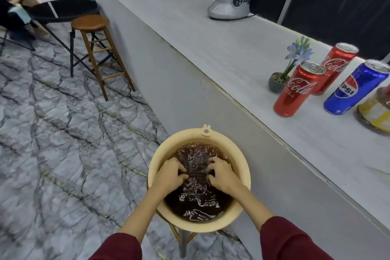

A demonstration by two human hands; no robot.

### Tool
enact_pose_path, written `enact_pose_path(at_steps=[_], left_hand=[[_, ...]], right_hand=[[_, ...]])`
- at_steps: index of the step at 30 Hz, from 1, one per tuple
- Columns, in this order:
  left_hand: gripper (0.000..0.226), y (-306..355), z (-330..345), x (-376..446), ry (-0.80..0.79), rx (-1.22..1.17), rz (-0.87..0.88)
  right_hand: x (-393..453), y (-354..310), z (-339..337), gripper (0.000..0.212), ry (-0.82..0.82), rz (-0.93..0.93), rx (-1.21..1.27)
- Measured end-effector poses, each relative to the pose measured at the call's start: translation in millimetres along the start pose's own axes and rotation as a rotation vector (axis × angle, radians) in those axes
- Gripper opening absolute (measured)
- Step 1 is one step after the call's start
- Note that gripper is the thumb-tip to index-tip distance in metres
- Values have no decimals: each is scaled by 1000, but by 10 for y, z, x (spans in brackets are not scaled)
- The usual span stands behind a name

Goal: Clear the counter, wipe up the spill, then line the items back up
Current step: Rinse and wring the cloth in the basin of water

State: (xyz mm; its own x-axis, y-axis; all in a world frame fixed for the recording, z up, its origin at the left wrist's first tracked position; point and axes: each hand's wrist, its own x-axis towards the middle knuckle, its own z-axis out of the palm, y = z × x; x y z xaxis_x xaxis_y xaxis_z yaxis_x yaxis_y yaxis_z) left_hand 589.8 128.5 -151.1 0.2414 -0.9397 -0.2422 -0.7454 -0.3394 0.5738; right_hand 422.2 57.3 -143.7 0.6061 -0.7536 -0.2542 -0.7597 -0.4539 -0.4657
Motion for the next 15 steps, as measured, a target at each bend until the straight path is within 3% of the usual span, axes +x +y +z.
enact_pose_path(at_steps=[3,7,11,15], left_hand=[[13,24,-74,-27,-18,-26,-23],[35,28,-139,-53,-27,-171,8],[27,27,-223,-54,-35,-378,35],[28,35,-231,-22,-32,-455,25]], right_hand=[[13,7,-20,17,58,-10,15],[-10,9,-104,14,176,3,45],[-31,24,-291,32,102,58,159],[-29,86,-437,35,-14,61,355]])
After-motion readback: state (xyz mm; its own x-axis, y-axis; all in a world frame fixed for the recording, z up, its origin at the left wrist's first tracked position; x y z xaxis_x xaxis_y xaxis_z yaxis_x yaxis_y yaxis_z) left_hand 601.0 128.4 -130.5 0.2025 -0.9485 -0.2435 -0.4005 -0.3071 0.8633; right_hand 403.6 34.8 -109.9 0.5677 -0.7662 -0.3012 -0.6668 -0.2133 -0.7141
